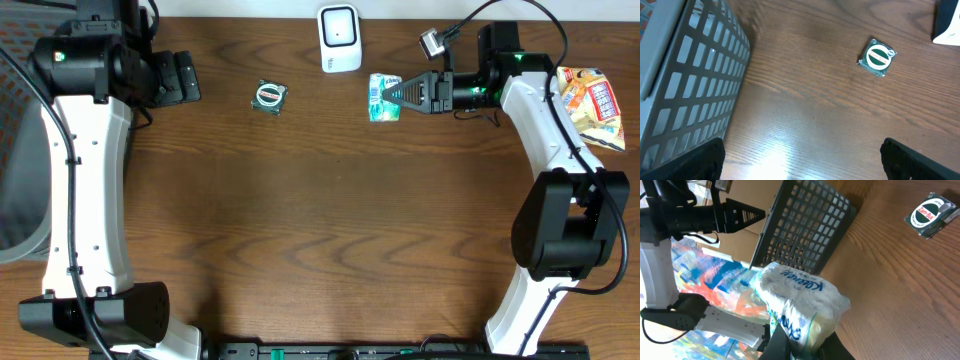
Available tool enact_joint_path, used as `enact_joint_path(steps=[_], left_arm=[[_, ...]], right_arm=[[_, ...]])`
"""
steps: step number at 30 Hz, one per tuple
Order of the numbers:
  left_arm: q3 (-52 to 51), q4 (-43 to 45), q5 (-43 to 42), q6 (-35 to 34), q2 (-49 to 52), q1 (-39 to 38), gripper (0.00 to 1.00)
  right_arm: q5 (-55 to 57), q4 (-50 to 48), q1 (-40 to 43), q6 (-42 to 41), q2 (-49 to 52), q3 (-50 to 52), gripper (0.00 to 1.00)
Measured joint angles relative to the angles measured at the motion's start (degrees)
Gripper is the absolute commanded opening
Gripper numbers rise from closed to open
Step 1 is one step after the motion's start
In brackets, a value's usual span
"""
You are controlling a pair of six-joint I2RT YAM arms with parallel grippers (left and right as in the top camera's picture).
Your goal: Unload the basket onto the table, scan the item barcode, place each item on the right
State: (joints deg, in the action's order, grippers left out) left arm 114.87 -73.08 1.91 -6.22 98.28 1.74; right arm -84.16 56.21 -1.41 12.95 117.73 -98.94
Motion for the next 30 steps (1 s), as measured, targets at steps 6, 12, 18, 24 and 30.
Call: enact_joint_path(steps=[6, 12, 18, 24, 30], left_arm=[[0.0, 0.0, 0.0, 0.0, 0.0, 0.0, 0.98], [0.0, 0.0, 0.0, 0.0, 0.0, 0.0, 0.98], [0.0, 0.0, 0.0, 0.0, 0.0, 0.0, 0.98], [0.0, 0.0, 0.0, 0.0, 0.0, 0.0, 0.98], [0.0, 0.0, 0.0, 0.0, 0.0, 0.0, 0.98]], right_arm=[[1.92, -0.09, -1.14, 0.02, 0.0, 0.0, 0.01], [18.73, -7.21, -4.72, -7.5, 0.0, 0.0, 0.01], [43.06, -15.74, -11.08, -16.87, 0.0, -0.07, 0.01], [58.82, -20.11, -16.72, -18.62, 0.02, -3.43, 0.01], [68.26, -20.85, -17.44, -18.38, 1.97, -14.84, 0.01]])
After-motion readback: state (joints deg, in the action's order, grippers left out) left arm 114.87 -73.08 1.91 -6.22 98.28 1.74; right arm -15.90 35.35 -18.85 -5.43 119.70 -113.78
